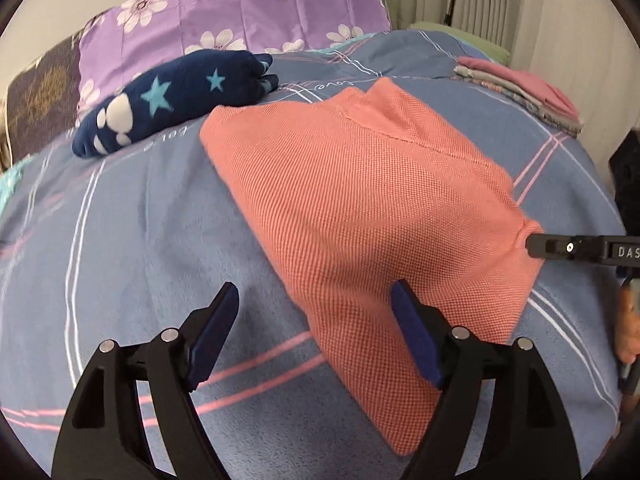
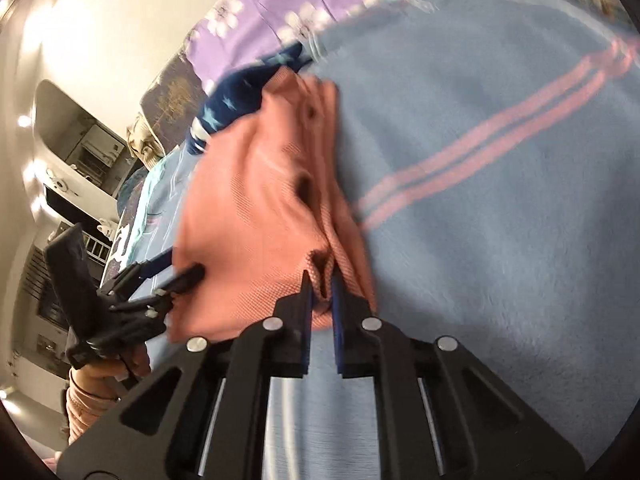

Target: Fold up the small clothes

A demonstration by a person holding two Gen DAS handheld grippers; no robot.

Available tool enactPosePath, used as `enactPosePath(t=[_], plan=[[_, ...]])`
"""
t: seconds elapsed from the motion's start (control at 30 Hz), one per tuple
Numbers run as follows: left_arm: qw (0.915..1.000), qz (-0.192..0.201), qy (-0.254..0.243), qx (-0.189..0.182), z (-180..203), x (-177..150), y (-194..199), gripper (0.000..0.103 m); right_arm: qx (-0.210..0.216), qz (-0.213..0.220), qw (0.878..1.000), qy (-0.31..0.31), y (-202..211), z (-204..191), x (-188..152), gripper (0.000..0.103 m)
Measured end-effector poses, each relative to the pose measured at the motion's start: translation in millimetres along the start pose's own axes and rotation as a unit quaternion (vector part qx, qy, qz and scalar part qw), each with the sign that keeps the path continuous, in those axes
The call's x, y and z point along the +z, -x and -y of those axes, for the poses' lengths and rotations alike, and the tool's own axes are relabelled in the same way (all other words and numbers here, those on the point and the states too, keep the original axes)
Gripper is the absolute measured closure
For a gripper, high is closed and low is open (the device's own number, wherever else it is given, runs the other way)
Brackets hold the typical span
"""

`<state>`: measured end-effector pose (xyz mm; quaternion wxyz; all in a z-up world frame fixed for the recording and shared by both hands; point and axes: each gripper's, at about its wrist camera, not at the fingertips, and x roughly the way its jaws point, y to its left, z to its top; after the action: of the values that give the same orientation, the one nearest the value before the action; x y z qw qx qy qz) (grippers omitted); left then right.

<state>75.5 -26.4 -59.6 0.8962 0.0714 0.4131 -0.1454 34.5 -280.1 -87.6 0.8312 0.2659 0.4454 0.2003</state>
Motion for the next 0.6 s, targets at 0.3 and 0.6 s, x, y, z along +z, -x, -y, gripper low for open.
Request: enactPosePath(t=[0.3,0.6], plan=[[0.9997,0.0,-0.012,-0.023,9.4,-13.4,5.8,0.02,-0.017,0.046,0.997,0.056,28.0,-19.0,12.9,0.082],[0.9992,0.007,-0.023,-0.032,19.8,-16.8,12.9,0.02,-0.073,-0.021,0.989,0.124,-15.0,-27.4,10.7,0.099]])
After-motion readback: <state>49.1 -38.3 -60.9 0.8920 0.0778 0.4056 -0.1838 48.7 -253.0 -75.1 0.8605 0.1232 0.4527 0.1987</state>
